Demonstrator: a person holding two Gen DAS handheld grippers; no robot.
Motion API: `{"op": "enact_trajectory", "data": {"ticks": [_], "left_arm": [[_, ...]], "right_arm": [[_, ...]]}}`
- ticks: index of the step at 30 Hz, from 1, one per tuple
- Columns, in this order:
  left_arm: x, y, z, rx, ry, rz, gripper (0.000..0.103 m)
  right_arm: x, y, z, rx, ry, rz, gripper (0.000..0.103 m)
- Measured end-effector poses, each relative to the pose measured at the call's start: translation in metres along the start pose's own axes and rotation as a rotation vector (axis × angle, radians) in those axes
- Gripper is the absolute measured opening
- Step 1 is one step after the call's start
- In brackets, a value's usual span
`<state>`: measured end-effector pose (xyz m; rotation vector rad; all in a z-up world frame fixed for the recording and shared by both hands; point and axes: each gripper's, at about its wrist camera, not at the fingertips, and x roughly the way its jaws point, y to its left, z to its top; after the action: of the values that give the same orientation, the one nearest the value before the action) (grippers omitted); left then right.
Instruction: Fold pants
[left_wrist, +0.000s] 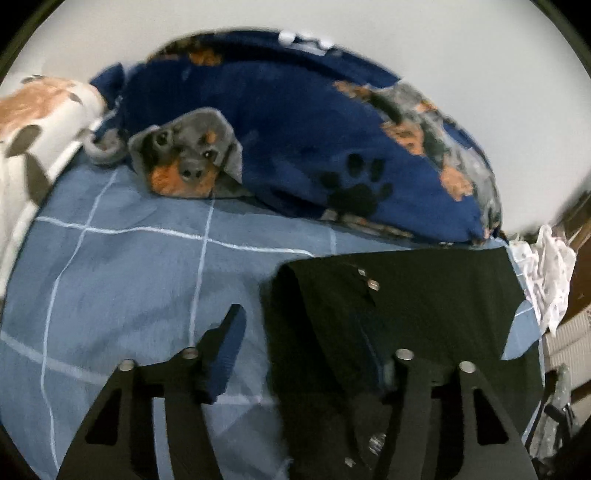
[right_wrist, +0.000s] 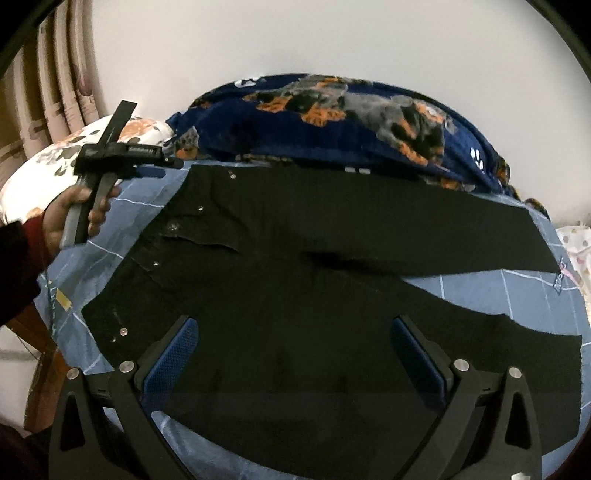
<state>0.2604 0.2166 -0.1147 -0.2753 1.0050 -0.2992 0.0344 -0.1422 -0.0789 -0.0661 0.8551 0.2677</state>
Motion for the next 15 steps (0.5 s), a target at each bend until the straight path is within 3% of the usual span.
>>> {"op": "enact_trajectory", "data": {"ticks": [3,14,15], "left_arm": [[0.020,0.002,0.011,0.024,0.048,-0.069,0.055],[0.063,-0.007,0.030,0.079,0.120,-0.051,0.055],[0.063,-0.007,0.030,0.064,0.118,-0.071,0.050]], "right_arm": [[0.007,-0.004,-0.002,0.012,0.020,-0.001,0.103],[0.018,-0.020,-0.007,0.062,0.057,0.005,0.103],[0.019,-0.021,-0.007,0.066,0.059,0.007,0.103]]}}
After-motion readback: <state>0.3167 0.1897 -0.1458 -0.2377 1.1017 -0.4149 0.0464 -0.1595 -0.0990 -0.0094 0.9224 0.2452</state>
